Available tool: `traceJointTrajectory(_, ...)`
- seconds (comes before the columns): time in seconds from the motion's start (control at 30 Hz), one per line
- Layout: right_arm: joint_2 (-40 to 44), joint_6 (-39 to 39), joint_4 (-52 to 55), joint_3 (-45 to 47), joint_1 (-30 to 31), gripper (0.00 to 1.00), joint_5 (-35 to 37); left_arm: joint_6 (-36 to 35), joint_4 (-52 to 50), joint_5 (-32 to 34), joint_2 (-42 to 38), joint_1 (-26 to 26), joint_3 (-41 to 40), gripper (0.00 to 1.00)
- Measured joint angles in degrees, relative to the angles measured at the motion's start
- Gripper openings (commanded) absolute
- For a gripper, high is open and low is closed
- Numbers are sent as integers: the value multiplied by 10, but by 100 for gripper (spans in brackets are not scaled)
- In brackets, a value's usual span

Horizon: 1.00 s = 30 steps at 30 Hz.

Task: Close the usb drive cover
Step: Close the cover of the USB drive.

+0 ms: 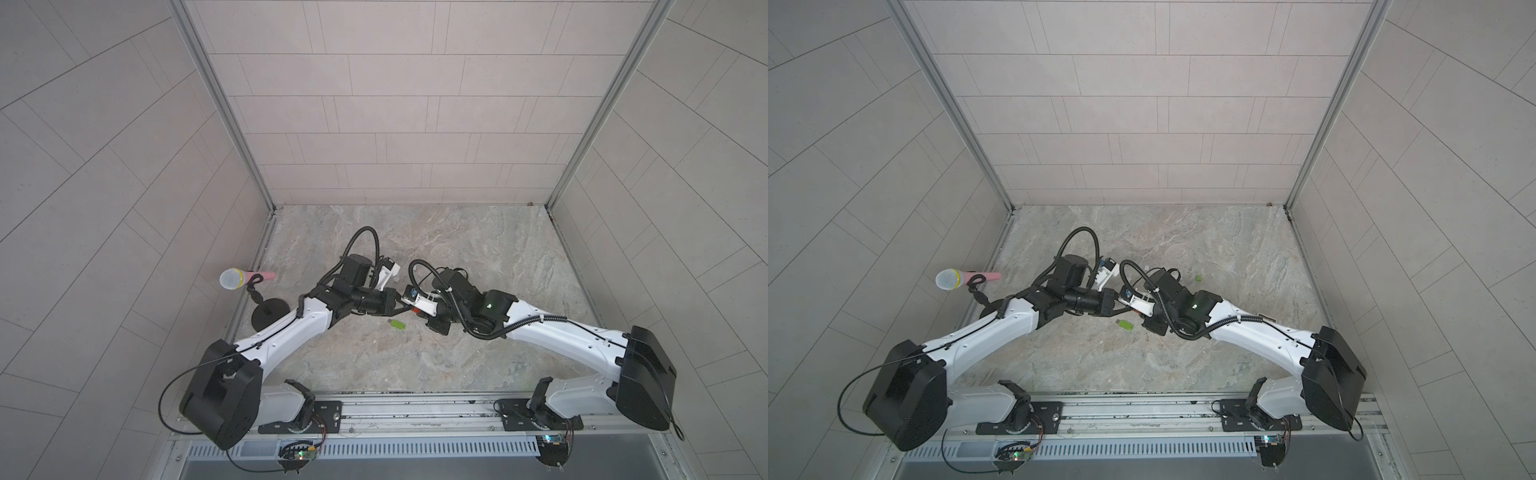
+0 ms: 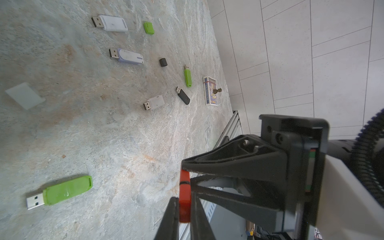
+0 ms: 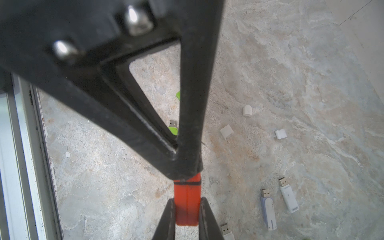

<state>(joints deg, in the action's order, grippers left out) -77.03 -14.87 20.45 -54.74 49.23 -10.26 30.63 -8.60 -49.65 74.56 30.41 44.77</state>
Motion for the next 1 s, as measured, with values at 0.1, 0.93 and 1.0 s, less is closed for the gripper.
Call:
traceJointTrajectory(0.1, 0, -3, 3, 0, 0, 9, -4, -3, -1, -1, 2, 2, 0, 9)
traceJointTrajectory(0.93, 0, 13, 30, -19, -6, 9, -39, -4, -2, -17, 3, 3, 2, 9)
traceJointTrajectory(1.0, 0, 10, 30, -19, -7, 9, -42, -2, -2, -19, 3, 3, 2, 9)
